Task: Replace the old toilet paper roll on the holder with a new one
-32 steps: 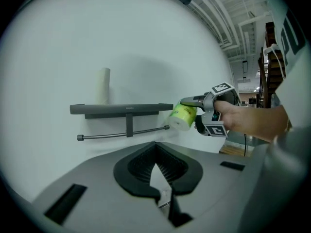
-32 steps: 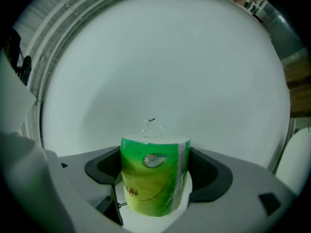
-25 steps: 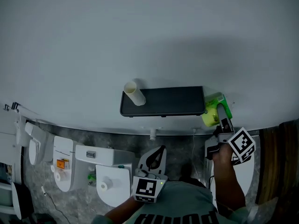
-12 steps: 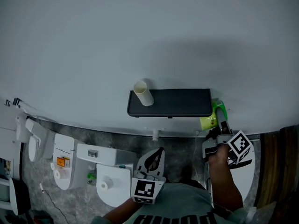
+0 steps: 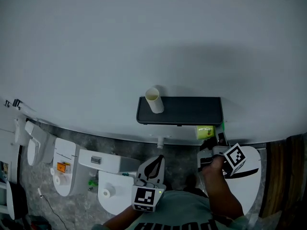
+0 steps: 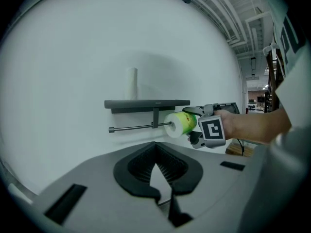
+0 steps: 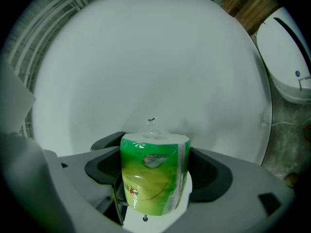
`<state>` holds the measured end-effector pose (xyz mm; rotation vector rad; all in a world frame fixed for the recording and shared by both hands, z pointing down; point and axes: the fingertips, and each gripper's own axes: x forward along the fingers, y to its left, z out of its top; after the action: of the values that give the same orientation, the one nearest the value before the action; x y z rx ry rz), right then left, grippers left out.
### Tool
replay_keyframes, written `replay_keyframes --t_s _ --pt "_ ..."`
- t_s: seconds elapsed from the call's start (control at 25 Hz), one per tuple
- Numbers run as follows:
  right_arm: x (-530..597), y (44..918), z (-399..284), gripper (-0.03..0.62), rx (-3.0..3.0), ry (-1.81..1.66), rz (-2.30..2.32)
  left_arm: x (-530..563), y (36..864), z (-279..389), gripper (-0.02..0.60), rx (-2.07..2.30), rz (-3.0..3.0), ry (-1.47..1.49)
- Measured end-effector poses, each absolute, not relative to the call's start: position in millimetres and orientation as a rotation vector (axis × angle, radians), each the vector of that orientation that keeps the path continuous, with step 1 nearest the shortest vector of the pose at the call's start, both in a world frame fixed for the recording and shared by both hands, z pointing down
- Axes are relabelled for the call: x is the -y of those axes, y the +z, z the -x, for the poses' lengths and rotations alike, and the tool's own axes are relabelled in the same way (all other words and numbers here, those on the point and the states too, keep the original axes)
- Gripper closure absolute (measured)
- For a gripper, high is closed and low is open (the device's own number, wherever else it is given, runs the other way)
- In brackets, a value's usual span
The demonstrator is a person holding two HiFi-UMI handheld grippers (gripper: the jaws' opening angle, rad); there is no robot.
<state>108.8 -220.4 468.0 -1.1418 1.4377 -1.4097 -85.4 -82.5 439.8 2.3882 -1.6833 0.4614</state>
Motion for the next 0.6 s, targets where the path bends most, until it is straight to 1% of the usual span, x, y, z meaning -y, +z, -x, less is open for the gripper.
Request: replay_keyframes --t_s 0.6 --pt "216 470 -65 0.175 -1.349 -1.372 1.17 100 434 125 0.577 1.609 -2.458 0.496"
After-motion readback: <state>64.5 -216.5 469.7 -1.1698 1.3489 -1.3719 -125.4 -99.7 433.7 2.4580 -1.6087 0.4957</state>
